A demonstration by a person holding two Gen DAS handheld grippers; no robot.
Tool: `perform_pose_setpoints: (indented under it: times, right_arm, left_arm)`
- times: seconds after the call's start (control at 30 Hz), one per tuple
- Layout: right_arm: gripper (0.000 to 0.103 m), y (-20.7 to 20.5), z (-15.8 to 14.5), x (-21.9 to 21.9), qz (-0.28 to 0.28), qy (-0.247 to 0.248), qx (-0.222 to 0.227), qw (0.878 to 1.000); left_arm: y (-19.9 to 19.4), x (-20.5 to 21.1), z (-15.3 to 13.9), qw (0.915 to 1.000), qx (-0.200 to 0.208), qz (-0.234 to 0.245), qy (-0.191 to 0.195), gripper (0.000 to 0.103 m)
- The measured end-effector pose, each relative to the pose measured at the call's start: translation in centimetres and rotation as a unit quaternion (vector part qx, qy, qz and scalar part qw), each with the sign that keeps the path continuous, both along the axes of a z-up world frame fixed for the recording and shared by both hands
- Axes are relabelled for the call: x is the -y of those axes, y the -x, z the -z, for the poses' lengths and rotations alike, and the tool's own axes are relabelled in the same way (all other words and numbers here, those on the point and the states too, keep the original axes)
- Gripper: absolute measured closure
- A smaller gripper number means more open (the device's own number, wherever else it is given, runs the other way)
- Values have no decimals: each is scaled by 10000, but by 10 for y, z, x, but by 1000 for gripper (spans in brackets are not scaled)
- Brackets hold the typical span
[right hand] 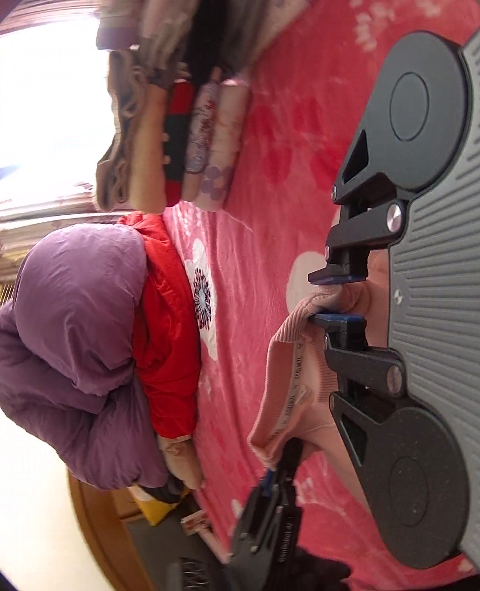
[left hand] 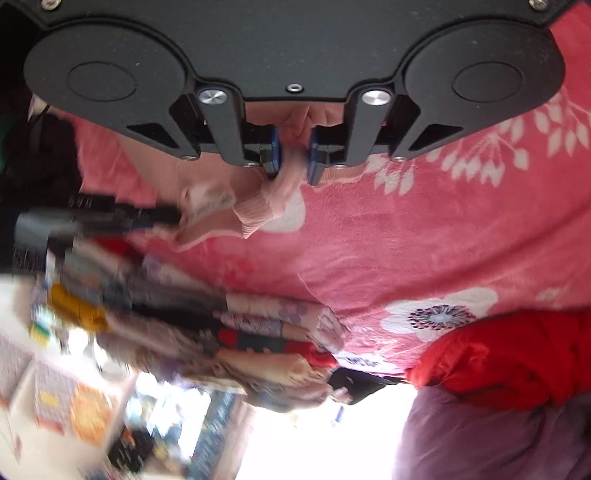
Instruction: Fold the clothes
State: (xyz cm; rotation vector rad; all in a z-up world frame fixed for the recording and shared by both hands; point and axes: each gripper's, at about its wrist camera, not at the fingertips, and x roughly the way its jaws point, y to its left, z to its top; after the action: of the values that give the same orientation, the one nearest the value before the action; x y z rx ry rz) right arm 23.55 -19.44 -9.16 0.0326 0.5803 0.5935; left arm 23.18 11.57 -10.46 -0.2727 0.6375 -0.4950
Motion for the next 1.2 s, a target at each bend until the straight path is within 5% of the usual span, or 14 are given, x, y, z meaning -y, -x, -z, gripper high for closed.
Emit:
perform_pose_setpoints:
  times: [0.1, 0.2, 0.33, 0.4, 0.43, 0.47, 0.57, 0.7, 0.93, 1.0, 1.07, 1.1, 1.2]
  right_arm:
    - [71, -14, 12, 13, 304, -513, -338, 9976]
    - [62, -21, 25, 30, 532, -1117, -703, 9898]
    - [56, -16, 35, 44, 689, -1686, -1019, 9780]
    - [56, -14, 40, 46, 669, -1950, -1130, 9720]
    - [55, -13, 42, 45, 649, -2051, -1161, 9696]
    - [58, -13, 44, 43, 603, -2104, -1156, 9689]
    - [92, -18, 53, 44, 498, -2576, -1286, 9564]
    - [92, -24, 67, 62, 651, -3535, -1692, 9177]
    - [93, -35, 93, 60, 1071, -3274, -2199, 9127]
    - [88, -33, 94, 65, 1131, -3412, -2181, 9073]
    - [79, -31, 92, 68, 1231, -3439, -2087, 9072]
    - [73, -29, 86, 67, 1305, -3253, -1897, 9171]
    - [72, -18, 61, 63, 1474, -2528, -1111, 9497]
  left_arm:
    - [-5, -10, 4, 9986, -157, -293, 419, 75]
    - [-4, -17, 7, 9957, -266, -361, 806, 75]
    - [-4, -19, 12, 9907, -376, -436, 1232, 62]
    - [-7, -16, 16, 9890, -429, -436, 1345, 64]
    - [-8, -14, 18, 9884, -451, -433, 1385, 83]
    - [-9, -15, 21, 9859, -514, -469, 1522, 94]
    - [-13, -30, 32, 9631, -840, -645, 2473, 95]
    - [-28, -40, 55, 9520, -1455, -995, 2501, 95]
    - [-33, -42, 66, 9420, -1823, -1123, 2585, 95]
    - [-28, -43, 59, 9475, -1714, -1135, 2451, 94]
    - [-22, -42, 46, 9579, -1478, -1203, 2146, 79]
    - [-18, -38, 37, 9684, -1215, -1219, 1808, 59]
    - [-2, -21, 6, 9915, -202, -1064, 721, 54]
